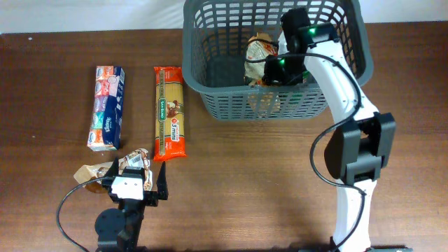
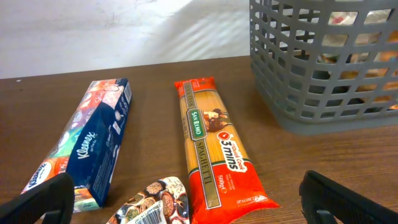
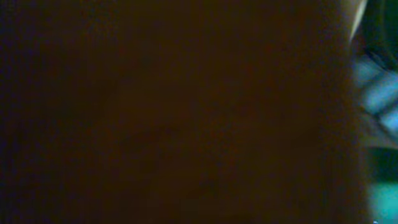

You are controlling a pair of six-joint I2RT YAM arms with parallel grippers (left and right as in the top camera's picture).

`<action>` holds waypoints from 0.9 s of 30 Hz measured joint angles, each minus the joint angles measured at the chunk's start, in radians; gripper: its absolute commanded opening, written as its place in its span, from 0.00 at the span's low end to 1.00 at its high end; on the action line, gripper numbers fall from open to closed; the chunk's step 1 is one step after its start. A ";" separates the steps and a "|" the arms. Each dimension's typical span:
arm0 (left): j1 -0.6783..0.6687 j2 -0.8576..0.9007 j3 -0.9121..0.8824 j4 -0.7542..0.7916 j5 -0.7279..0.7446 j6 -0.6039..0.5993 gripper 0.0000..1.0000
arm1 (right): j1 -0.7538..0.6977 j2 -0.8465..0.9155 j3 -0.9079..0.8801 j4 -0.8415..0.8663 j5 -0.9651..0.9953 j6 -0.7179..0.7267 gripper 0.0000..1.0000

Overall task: Pack container
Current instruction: 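Open the right gripper to release the pouch in the basket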

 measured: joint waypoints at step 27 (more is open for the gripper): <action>0.000 0.000 0.000 0.000 0.000 0.000 0.99 | -0.088 0.003 0.144 -0.146 0.059 -0.110 0.97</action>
